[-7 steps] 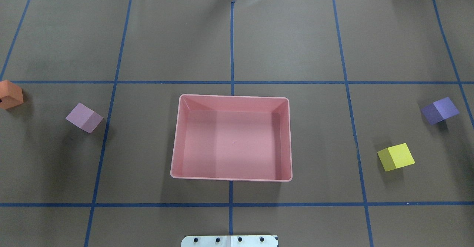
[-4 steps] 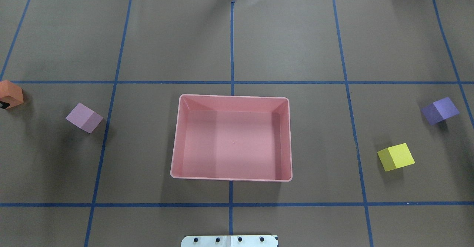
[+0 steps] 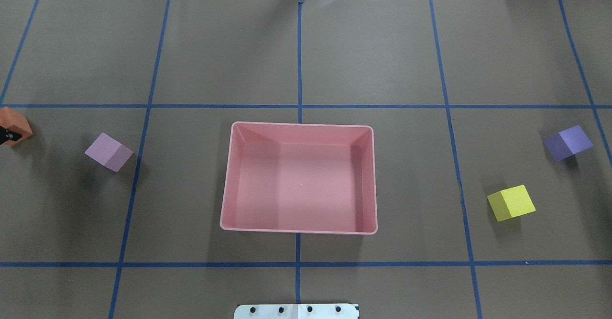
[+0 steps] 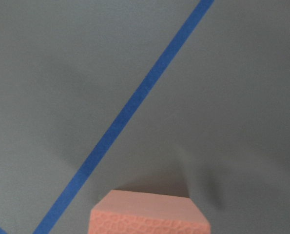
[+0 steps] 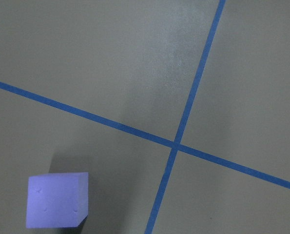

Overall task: Place blocks into pink bin with both arms
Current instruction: 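Grasp the orange cube with the left gripper and lift it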

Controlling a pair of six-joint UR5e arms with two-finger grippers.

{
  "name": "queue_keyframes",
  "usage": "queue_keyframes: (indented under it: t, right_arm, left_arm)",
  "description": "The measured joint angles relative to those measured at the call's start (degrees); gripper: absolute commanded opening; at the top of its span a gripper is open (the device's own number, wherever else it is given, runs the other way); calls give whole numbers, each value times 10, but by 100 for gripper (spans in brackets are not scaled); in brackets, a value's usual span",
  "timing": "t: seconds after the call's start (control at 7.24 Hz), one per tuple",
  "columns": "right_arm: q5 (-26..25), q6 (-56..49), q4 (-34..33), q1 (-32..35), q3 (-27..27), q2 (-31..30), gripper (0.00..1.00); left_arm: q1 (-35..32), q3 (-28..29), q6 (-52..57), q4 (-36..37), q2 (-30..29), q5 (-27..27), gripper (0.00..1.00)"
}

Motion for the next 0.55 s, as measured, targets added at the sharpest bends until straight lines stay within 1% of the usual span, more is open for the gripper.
queue_keyframes:
  t: [0.28, 0.41, 0.55]
  right_arm:
    - [0, 0, 0, 0, 0, 0, 100]
    - [0, 1, 0, 0, 0, 0, 100]
    - [0, 1, 0, 0, 0, 0, 100]
  left_arm:
    - [0, -15, -22, 10, -18, -9, 19]
    - [0, -38, -62, 23, -27, -21, 20]
    - [0, -74, -124, 42, -34, -31, 20]
